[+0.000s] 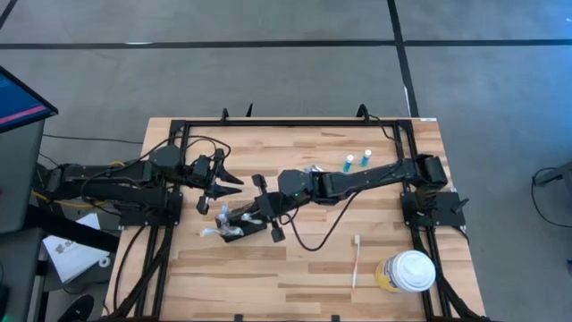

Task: Pick & Place toothbrushing station
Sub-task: Put the green toothbrush into the bottom right section of the mesh organizer

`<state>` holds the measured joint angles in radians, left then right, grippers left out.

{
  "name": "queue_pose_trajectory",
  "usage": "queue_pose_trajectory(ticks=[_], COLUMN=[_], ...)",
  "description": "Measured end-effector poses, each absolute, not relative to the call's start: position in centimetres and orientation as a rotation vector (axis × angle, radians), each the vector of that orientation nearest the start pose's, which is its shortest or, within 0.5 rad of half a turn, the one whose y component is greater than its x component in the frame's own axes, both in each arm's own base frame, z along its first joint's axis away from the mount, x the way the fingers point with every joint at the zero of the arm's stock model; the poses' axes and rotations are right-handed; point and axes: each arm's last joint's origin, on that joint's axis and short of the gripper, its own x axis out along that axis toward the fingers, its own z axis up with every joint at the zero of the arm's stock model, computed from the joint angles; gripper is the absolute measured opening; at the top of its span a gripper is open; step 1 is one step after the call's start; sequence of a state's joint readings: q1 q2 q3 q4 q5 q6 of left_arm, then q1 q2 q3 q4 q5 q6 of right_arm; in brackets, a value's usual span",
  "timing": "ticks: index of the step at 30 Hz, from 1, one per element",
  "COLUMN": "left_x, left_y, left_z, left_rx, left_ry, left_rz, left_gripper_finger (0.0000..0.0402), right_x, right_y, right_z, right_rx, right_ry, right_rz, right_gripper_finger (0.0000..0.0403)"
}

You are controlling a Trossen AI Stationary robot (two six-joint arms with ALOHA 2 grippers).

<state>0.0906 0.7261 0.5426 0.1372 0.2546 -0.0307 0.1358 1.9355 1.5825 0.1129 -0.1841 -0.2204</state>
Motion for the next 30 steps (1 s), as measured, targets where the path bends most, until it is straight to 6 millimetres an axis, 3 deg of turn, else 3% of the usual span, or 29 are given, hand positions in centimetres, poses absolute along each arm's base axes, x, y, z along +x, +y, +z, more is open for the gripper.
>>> queue_pose_trajectory(ticks=[8, 30], left_x=[17.0, 17.0], left_y=[0.8, 0.8], left_z=[28.9, 28.8], left_rx=[-0.039, -0.039], left_ry=[0.049, 0.05], left_rz=[-0.164, -0.164], left_gripper_finger=[0.0095, 0.0095], right_x=[46.0, 46.1], right_y=[6.5, 5.3], right_z=[28.0, 28.3], right_rx=[-0.22, -0.248], right_ry=[0.265, 0.234], right_rz=[0.342, 0.335], right_gripper_finger=[0.0001, 0.0001])
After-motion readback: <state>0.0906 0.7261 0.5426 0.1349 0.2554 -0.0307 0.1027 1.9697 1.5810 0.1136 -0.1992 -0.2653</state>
